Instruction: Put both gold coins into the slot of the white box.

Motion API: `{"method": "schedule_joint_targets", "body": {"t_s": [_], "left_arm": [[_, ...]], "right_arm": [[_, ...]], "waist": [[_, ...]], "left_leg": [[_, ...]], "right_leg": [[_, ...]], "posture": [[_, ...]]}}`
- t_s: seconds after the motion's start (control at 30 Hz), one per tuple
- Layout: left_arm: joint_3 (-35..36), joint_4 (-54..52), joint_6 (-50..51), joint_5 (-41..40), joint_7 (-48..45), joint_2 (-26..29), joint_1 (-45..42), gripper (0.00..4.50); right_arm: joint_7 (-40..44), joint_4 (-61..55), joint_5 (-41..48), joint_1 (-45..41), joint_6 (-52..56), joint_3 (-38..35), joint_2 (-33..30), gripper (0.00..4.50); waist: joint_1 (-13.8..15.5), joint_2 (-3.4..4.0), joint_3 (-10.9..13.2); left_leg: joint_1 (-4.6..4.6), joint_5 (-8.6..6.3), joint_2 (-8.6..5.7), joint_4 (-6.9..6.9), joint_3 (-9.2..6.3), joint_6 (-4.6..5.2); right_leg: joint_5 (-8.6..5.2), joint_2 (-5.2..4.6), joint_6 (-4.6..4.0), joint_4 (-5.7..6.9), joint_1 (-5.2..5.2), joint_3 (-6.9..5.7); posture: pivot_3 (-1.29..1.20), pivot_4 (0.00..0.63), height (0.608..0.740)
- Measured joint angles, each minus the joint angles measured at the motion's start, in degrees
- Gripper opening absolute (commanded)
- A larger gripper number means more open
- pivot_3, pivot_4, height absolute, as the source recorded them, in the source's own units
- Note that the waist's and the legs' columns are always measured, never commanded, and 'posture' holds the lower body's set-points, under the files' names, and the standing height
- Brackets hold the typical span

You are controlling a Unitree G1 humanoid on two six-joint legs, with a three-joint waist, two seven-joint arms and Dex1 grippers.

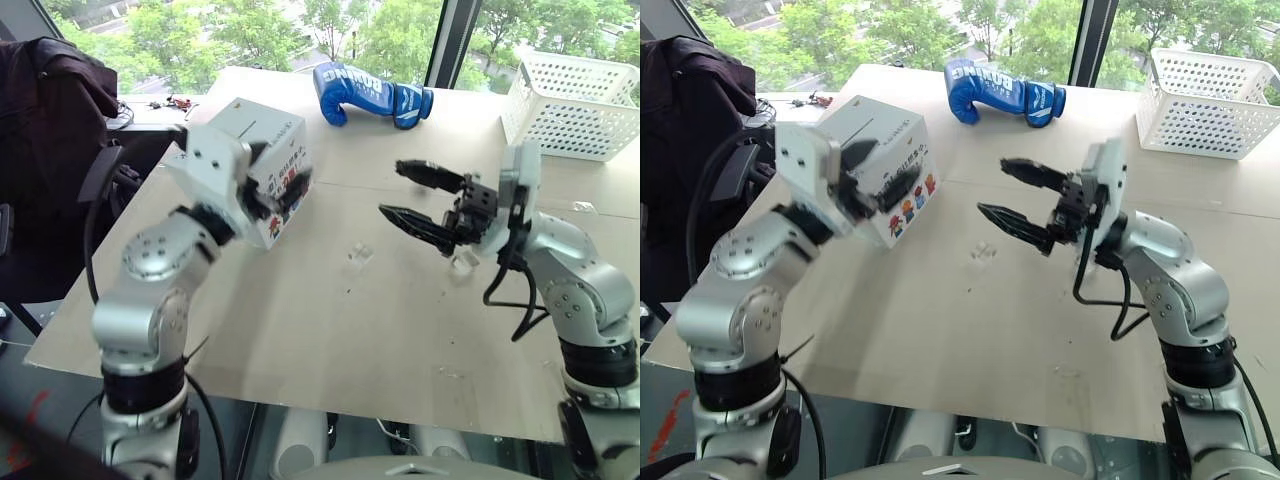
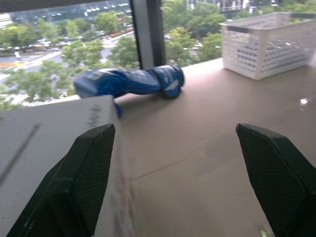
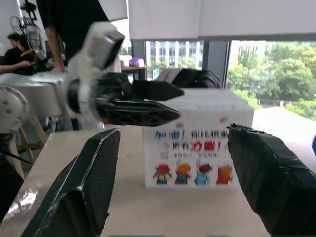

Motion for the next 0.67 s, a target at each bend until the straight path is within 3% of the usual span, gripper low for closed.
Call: {"method": "schedule_joint_targets", "body": {"t_s": [0.2, 0.4, 0.67], "left_arm": [[-3.6, -6.3, -3.4, -1.7, -3.2, 0.0, 15.6, 3.99], [-10.0, 2.2, -14.7, 6.2, -4.8, 0.8, 31.3, 3.99], [-11.5, 9.5, -24.6, 9.4, -5.4, -1.1, 32.2, 3.99]], "right_arm": [[5.0, 1.9, -4.4, 14.4, -4.8, -1.4, -5.3, 3.76], [8.0, 8.1, -11.5, 27.0, -16.1, -2.1, -5.8, 3.76], [7.6, 12.9, -16.0, 31.6, -26.3, -2.8, -4.2, 3.76]], "waist": [[0.0, 0.03, 0.0], [0.0, 0.19, -0.1], [0.1, 0.39, -0.2]], "left_leg": [[0.06, -0.01, 0.01, -0.05, -0.02, 0.01], [0.19, -0.16, 0.02, -0.05, 0.03, -0.24], [0.13, -0.18, 0.03, -0.05, 0.02, -0.29]], "right_leg": [[-0.07, -0.01, -0.1, -0.06, 0.04, 0.01], [-0.19, -0.04, 0.09, -0.08, 0.0, 0.07], [-0.19, -0.46, 0.1, -0.09, -0.03, -0.13]], "posture": [[0.0, 0.15, 0.704], [0.0, 0.15, 0.704], [0.0, 0.15, 0.704]]}}
